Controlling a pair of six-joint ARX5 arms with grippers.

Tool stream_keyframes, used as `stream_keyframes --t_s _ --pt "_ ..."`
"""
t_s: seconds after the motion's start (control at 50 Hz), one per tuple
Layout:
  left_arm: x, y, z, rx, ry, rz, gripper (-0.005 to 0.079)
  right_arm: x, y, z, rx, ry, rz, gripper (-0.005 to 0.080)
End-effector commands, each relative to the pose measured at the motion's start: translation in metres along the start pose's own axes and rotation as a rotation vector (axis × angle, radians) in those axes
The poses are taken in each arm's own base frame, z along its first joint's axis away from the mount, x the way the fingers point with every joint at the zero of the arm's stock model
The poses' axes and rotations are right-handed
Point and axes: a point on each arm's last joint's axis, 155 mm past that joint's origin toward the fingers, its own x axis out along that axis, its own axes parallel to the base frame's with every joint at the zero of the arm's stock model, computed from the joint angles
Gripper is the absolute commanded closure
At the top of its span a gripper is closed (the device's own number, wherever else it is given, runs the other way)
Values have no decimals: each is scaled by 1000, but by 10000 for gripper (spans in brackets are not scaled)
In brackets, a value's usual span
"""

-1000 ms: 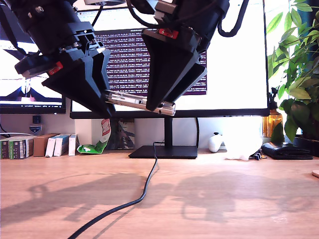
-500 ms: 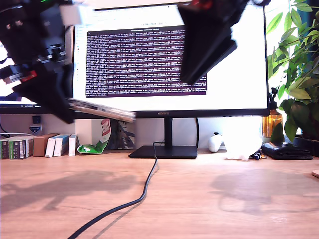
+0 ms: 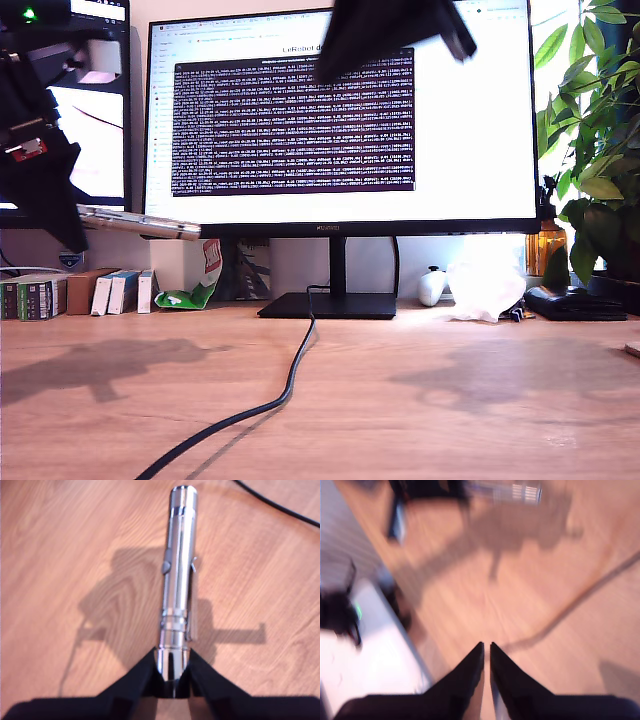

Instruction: Pick the metallic laser pointer with your right arm, pass it to your left arm, then place it down to the left side of the table

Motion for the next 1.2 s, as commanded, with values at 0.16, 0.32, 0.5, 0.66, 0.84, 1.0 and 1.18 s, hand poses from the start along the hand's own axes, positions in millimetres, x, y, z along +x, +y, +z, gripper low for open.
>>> stream_keyframes --t_s 0.16,0.32,0.5,0.66,0.84,1.0,1.18 --pt "1 5 -3 -45 -5 -10 766 -67 -40 54 -76 -270 -324 762" --pt "0 9 -5 -83 -11 -13 766 -113 -72 56 -110 -318 -507 762" --pt "-2 17 -13 -139 -4 -9 766 -161 -91 47 -103 -391 -607 762" --pt "-4 24 -21 -198 4 -4 766 -196 -95 27 -87 -478 -669 762" --pt "-6 28 -26 -284 4 -7 766 -224 -89 -2 -128 -537 -736 762" --pt "-6 29 -34 -316 33 2 766 -238 -78 -31 -145 -597 -747 762" --pt "-6 33 -37 -339 39 9 766 -252 -67 -59 -194 -636 -765 762"
